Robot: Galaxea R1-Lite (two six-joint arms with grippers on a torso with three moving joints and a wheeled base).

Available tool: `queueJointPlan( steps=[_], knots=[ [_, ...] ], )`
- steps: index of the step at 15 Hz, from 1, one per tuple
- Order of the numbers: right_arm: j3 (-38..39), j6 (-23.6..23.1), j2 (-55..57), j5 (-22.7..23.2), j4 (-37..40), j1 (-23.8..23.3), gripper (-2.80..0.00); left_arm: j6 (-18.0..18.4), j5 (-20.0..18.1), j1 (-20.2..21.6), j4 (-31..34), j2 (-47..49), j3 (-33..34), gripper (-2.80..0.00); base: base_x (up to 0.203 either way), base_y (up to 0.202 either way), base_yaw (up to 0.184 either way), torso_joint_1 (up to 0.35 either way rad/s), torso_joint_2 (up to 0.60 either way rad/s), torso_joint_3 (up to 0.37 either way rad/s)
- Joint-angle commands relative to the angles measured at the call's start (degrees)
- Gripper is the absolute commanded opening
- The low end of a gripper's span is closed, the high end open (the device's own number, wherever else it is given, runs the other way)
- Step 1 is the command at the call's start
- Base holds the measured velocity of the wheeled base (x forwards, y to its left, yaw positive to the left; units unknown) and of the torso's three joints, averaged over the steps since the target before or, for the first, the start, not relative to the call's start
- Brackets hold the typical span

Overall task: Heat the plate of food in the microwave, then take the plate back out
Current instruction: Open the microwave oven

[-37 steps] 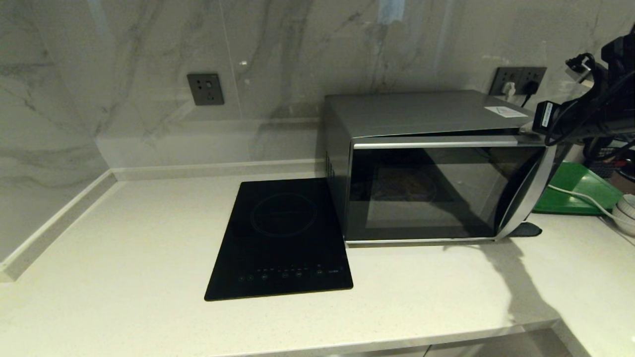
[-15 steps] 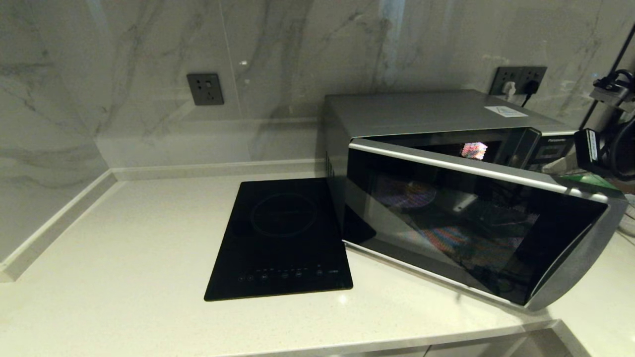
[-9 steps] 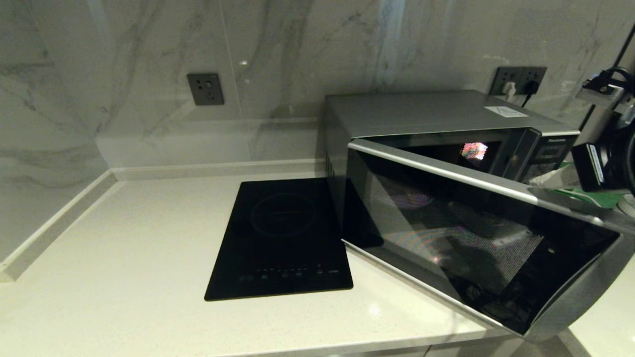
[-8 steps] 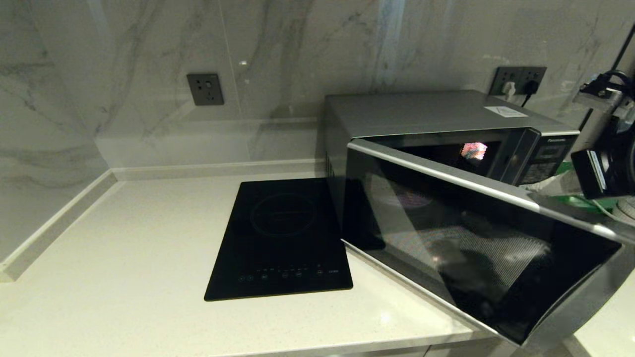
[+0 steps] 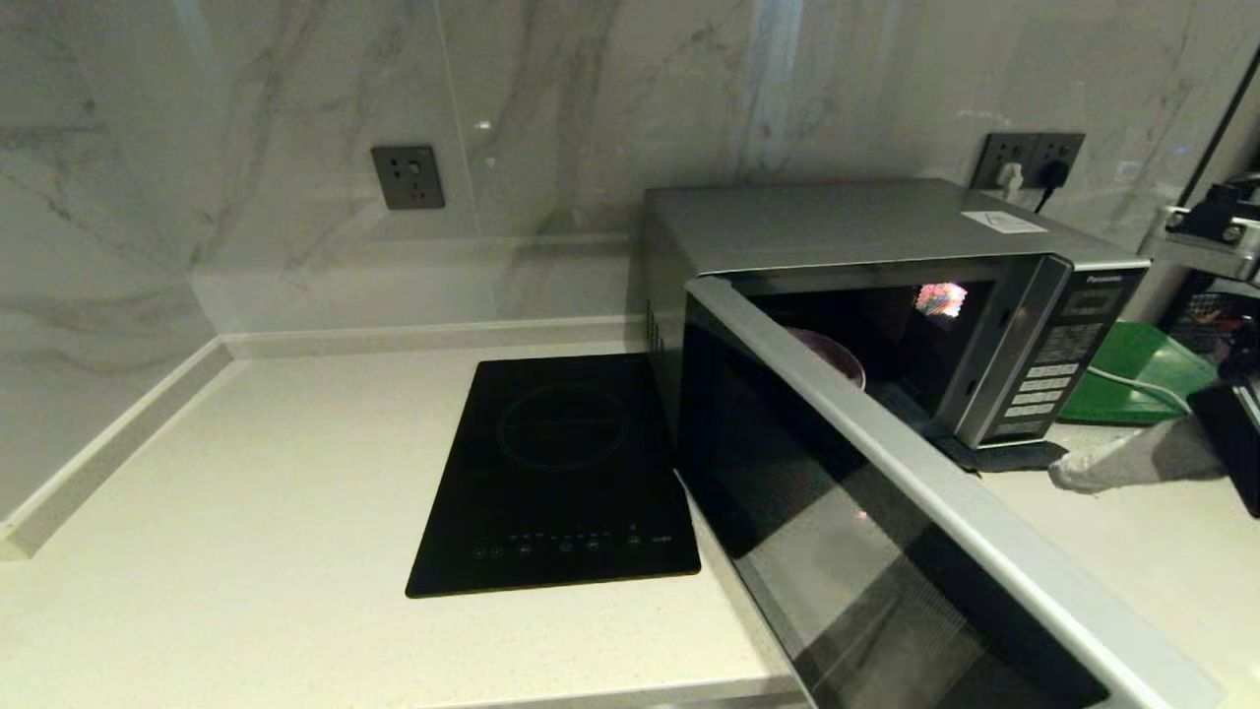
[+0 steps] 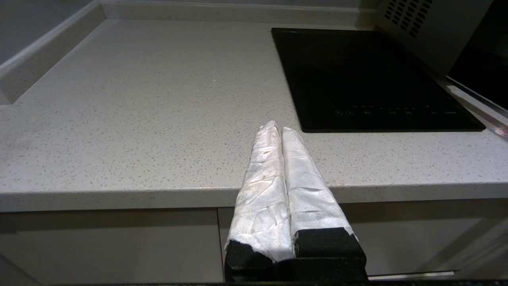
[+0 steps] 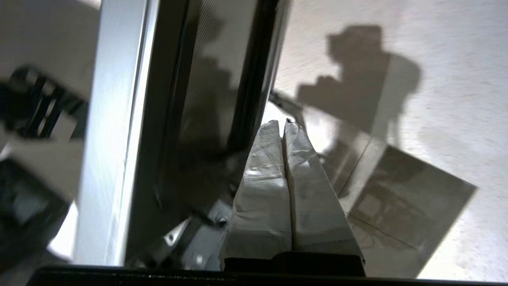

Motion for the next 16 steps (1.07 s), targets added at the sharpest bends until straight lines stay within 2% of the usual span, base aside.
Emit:
queueJointPlan(
  steps=[1,4,5,7,8,9,10,12,13,14,16],
  knots=[
    [0.71,0.1,-2.01,0.19,1.64,7.58,-2.8,-0.03,0.03,0.01,-0.02,0.04,0.0,-2.8,0.0,0.0,0.0,0.0,0.0,0.0],
    [1.51,0.02,-2.07,0.07,1.92,17.18,-2.8,-0.03,0.03,0.01,-0.02,0.04,0.0,-2.8,0.0,0.0,0.0,0.0,0.0,0.0],
    [1.53,-0.03,-0.98,-0.54,1.39,18.09,-2.8,-0.03,0.03,0.01,-0.02,0.04,0.0,-2.8,0.0,0.0,0.0,0.0,0.0,0.0],
    [2.57,-0.07,0.04,-8.97,-1.24,15.26,-2.8,-0.03,0.03,0.01,-0.02,0.04,0.0,-2.8,0.0,0.0,0.0,0.0,0.0,0.0],
    [3.42,-0.3,0.32,-15.44,-3.61,12.06,-2.8,-0.03,0.03,0.01,-0.02,0.04,0.0,-2.8,0.0,0.0,0.0,0.0,0.0,0.0],
    [3.75,-0.61,0.3,-19.15,-5.03,9.24,-2.8,-0.03,0.03,0.01,-0.02,0.04,0.0,-2.8,0.0,0.0,0.0,0.0,0.0,0.0],
    [3.61,-0.79,-0.41,-20.68,-5.71,6.53,-2.8,-0.03,0.03,0.01,-0.02,0.04,0.0,-2.8,0.0,0.0,0.0,0.0,0.0,0.0],
    [4.67,-2.24,-3.69,-21.38,-6.05,2.65,-2.8,-0.03,0.03,0.01,-0.02,0.04,0.0,-2.8,0.0,0.0,0.0,0.0,0.0,0.0],
    [7.88,-2.84,-4.82,-20.96,-6.23,1.33,-2.8,-0.03,0.03,0.01,-0.02,0.04,0.0,-2.8,0.0,0.0,0.0,0.0,0.0,0.0],
    [11.58,-2.95,-5.82,-19.28,-6.42,0.51,-2.8,-0.03,0.03,0.01,-0.02,0.04,0.0,-2.8,0.0,0.0,0.0,0.0,0.0,0.0],
    [15.41,-0.43,-7.42,-11.41,-6.58,-0.07,-2.8,-0.03,0.03,0.01,-0.02,0.04,0.0,-2.8,0.0,0.0,0.0,0.001,0.0,0.017]
  ],
)
